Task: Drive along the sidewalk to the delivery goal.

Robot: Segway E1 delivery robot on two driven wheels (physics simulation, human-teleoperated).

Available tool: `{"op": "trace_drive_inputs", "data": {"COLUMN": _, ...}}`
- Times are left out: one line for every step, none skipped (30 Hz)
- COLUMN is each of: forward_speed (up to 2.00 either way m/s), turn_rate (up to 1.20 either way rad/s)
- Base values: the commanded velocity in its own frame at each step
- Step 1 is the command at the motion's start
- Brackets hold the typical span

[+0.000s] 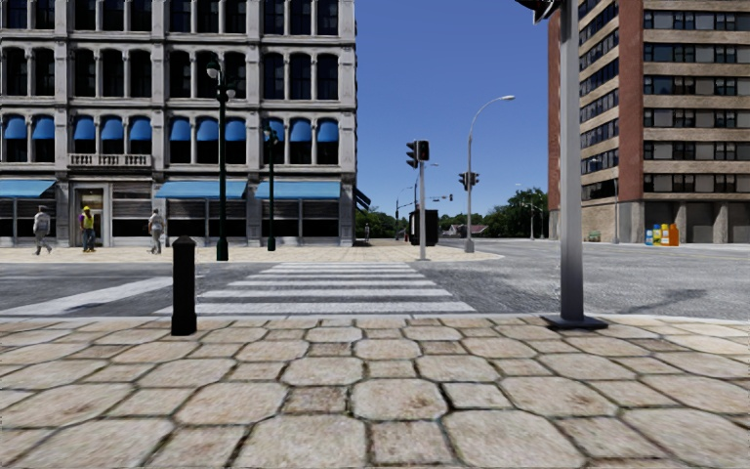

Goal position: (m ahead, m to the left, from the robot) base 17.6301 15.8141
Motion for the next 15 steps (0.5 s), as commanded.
{"op": "trace_drive_inputs", "data": {"forward_speed": 2.00, "turn_rate": 0.08}}
{"op": "trace_drive_inputs", "data": {"forward_speed": 2.00, "turn_rate": 0.08}}
{"op": "trace_drive_inputs", "data": {"forward_speed": 2.00, "turn_rate": 0.09}}
{"op": "trace_drive_inputs", "data": {"forward_speed": 2.00, "turn_rate": 0.10}}
{"op": "trace_drive_inputs", "data": {"forward_speed": 2.00, "turn_rate": 0.11}}
{"op": "trace_drive_inputs", "data": {"forward_speed": 2.00, "turn_rate": 0.11}}
{"op": "trace_drive_inputs", "data": {"forward_speed": 2.00, "turn_rate": 0.13}}
{"op": "trace_drive_inputs", "data": {"forward_speed": 2.00, "turn_rate": 0.14}}
{"op": "trace_drive_inputs", "data": {"forward_speed": 2.00, "turn_rate": 0.15}}
{"op": "trace_drive_inputs", "data": {"forward_speed": 2.00, "turn_rate": 0.16}}
{"op": "trace_drive_inputs", "data": {"forward_speed": 2.00, "turn_rate": 0.16}}
{"op": "trace_drive_inputs", "data": {"forward_speed": 2.00, "turn_rate": 0.16}}
{"op": "trace_drive_inputs", "data": {"forward_speed": 2.00, "turn_rate": 0.18}}
{"op": "trace_drive_inputs", "data": {"forward_speed": 2.00, "turn_rate": 0.18}}
{"op": "trace_drive_inputs", "data": {"forward_speed": 2.00, "turn_rate": 0.18}}
